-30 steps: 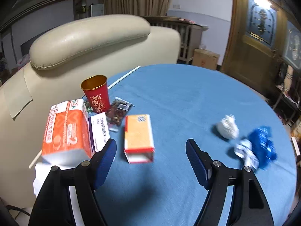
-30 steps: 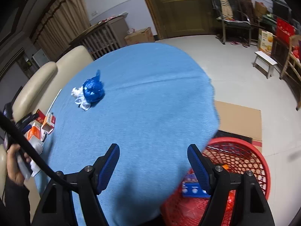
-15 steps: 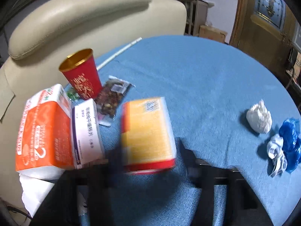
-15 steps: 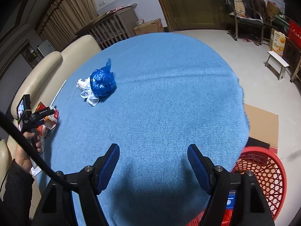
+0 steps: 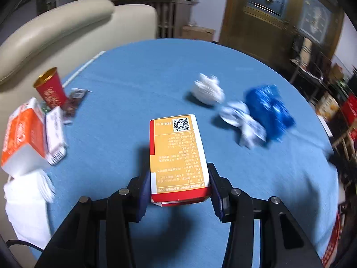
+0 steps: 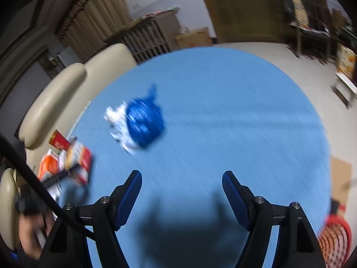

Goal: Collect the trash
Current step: 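Grasp the orange-yellow carton with the left gripper, then grasp the blue plastic bag with the right gripper while the left holds the carton, then carry the carton and blue bag with both grippers toward the red basket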

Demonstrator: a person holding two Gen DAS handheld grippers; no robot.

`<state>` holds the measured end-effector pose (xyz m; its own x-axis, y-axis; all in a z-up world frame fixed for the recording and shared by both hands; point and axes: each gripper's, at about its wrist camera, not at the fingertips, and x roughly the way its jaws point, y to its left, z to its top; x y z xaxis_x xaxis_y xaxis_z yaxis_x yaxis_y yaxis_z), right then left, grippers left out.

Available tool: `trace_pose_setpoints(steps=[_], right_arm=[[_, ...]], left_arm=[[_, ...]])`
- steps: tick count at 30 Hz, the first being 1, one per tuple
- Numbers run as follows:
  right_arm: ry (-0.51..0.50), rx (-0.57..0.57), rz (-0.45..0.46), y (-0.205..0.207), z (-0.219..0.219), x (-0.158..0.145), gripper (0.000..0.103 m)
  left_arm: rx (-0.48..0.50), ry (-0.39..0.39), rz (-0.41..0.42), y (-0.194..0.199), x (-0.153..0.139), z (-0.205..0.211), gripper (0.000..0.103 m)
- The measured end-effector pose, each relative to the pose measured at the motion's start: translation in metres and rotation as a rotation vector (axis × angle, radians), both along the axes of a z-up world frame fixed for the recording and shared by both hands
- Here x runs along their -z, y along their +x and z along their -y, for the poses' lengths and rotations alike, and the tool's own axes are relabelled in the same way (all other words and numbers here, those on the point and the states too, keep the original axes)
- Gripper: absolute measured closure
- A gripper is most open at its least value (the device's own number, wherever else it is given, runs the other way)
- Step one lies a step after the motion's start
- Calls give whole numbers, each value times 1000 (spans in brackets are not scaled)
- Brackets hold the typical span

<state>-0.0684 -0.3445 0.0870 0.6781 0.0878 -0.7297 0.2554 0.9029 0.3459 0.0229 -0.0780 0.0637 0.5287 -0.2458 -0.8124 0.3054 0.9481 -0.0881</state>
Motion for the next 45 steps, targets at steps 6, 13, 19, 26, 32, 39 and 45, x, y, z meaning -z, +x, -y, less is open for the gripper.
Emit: trace_pose_setpoints(steps=[6,13,19,26,32,39,45], right_arm=[[-23,-70,18,74,-18,1,25],[13,-113,-83,124,-25,33,26],[40,-120,-79,113,-22,33,48],[26,-100,-18,58,-16,5,48],[35,-83,20,-13,-17,-12,48],[65,-34,31,-82,-16,-12,48],[62,-8,36,-114,-13,-13,48]], left_arm=[[31,-8,-26,-19,4,12,54],[27,-9,-31,-19,9,10,54],[22,-7,-29,-24,10,11,54],[22,-11,-1,-40,0,10,54],[26,-18,9,-62,-8,13,54],[44,-20,16,-84,-12,19,54],[61,-19,33,-99,-19,25,54]])
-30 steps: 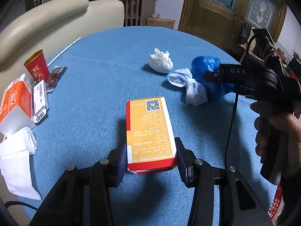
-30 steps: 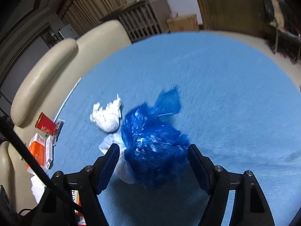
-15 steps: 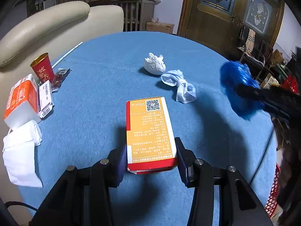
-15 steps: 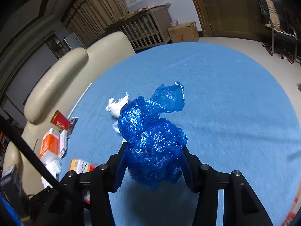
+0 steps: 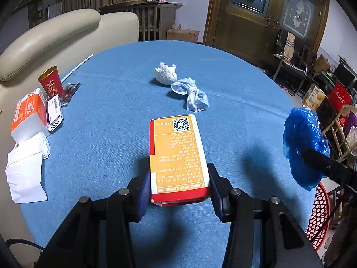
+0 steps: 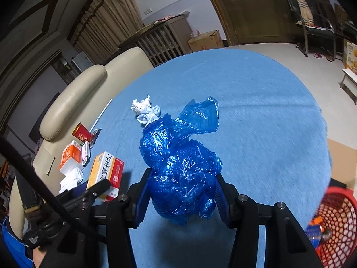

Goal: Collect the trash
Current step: 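Carry the carton and blue bag with both grippers toward the red basket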

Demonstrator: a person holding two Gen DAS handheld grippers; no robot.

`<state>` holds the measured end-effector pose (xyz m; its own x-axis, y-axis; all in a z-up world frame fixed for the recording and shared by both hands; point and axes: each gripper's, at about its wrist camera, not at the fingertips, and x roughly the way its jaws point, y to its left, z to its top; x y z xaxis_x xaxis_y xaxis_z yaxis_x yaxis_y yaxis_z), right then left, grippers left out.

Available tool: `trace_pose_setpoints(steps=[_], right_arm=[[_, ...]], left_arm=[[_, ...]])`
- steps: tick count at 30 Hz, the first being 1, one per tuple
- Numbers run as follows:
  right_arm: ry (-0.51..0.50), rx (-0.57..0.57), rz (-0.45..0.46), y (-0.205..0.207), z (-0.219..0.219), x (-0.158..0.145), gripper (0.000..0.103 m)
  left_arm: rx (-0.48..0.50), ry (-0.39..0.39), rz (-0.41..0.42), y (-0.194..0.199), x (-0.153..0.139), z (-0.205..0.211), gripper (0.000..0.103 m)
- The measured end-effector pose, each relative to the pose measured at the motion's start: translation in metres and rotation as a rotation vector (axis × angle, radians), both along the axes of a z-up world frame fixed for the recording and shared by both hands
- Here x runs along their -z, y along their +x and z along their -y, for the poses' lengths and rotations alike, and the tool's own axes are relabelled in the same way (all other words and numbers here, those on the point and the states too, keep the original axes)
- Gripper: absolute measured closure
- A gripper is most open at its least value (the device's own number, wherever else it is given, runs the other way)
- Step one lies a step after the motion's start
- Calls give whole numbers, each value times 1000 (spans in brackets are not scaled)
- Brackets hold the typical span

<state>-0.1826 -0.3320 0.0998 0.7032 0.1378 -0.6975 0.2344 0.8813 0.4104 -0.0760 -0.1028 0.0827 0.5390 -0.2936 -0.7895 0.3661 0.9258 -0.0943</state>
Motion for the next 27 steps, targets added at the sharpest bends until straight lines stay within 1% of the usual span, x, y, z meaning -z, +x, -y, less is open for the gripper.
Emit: trace_pose_setpoints(steps=[11,20,27], right_arm=[[-1,33,-15,-19,6,9,48],[-12,48,-37,-30,7,20,48],[-23,44,-46,-29,4,25,48]], left_arm=[[20,10,19,-14,-6,8,54],[23,20,-2,-17,5,10,54],[17,25,-14,-16,11,7,54]])
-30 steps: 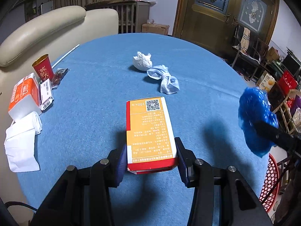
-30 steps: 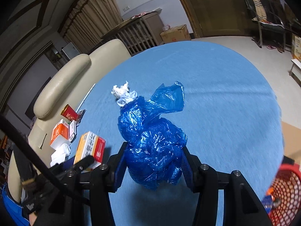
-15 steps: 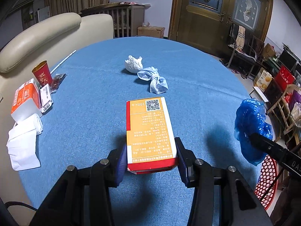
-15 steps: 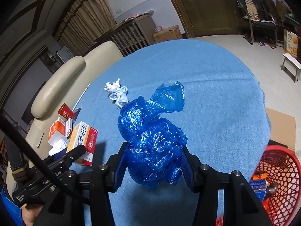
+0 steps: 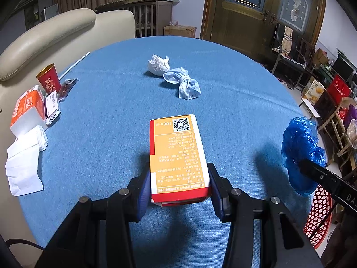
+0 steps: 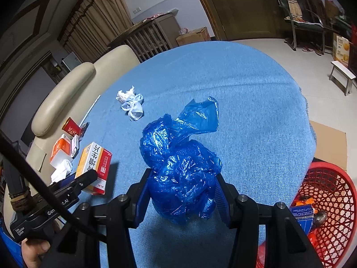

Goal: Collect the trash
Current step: 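Carry the carton and blue bag with both grippers toward the red basket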

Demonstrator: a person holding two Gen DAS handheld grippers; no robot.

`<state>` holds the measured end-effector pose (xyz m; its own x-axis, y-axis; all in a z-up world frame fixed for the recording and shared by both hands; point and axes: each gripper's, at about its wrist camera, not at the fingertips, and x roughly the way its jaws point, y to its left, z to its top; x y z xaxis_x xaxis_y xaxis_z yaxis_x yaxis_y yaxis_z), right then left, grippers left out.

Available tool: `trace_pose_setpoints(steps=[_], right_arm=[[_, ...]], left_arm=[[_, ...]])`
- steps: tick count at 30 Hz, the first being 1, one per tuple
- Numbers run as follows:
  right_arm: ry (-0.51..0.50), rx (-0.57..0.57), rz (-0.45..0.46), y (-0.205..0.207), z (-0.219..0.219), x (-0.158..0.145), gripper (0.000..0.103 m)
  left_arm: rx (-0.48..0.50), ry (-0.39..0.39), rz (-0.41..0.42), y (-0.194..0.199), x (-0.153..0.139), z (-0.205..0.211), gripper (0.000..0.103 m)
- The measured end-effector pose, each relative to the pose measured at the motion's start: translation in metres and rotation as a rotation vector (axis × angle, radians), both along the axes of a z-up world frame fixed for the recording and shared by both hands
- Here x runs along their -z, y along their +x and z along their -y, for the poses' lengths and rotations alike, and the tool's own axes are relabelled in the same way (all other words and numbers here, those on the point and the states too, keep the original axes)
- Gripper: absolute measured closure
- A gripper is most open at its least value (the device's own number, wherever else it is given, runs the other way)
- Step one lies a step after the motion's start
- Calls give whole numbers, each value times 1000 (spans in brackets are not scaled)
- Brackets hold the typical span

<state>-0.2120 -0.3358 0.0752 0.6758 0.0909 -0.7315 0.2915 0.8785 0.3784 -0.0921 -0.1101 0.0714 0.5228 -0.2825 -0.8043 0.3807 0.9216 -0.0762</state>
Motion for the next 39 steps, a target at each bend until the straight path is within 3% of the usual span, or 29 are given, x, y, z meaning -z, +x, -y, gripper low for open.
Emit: trace_pose_setpoints(steps=[39], right_arm=[[-58,68,-4,-35,4,-7,48]], left_arm=[[39,-6,18,-8,-7,10,54]])
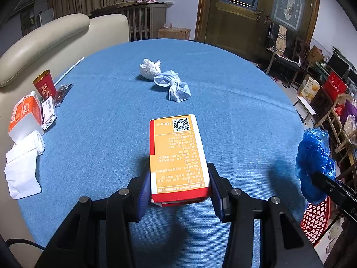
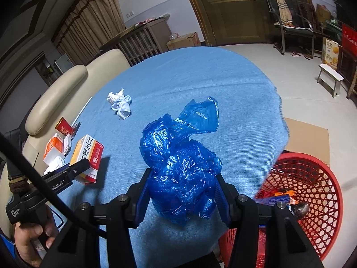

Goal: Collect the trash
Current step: 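Carry the carton and blue bag with both grippers toward the red basket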

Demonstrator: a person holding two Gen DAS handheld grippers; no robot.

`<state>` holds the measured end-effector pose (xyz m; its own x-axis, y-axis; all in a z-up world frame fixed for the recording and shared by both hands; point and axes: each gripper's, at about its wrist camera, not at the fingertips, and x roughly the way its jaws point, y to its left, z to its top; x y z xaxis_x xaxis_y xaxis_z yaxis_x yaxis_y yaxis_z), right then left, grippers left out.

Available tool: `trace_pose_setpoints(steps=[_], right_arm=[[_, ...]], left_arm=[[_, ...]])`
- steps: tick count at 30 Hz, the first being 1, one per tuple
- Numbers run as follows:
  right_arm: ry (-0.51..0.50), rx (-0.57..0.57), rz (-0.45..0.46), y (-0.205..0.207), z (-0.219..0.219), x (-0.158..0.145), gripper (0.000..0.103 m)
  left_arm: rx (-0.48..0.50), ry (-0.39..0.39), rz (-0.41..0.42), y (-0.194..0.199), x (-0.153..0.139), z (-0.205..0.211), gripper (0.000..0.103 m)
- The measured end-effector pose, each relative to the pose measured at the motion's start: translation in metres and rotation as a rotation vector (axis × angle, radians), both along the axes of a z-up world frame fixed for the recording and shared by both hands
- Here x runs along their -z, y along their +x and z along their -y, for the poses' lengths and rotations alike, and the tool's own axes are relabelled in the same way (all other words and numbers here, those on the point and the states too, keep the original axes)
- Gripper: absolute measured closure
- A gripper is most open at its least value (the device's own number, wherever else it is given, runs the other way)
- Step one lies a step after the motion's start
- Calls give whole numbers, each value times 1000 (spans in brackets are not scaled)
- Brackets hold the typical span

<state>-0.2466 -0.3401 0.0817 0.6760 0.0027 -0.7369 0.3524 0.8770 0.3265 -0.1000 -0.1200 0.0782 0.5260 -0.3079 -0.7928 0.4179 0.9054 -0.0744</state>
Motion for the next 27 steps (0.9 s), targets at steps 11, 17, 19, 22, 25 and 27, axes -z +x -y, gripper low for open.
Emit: trace_pose_setpoints(steps=[11,17,19,22,25,27], right_arm=[[-10,34,14,-16,8,-9,48],[-21,47,16,-21,11,-12,48],[-22,54,16,-25,13,-12,48],[-26,67,16,-31,16,-13,48],[-30,85,13,-37,21,-14,48],[-33,98,12,-42,25,-14,48]], left_arm=[[30,-8,9,-6,-7,11,54],[45,-13,13,-9,-9,17,54],[55,-14,15,-11,-9,21,54],[74,-17,16,-14,-10,27,54],[98,-19,19,-18,-12,36,54],[112,-21,24,-21,-13,41,54]])
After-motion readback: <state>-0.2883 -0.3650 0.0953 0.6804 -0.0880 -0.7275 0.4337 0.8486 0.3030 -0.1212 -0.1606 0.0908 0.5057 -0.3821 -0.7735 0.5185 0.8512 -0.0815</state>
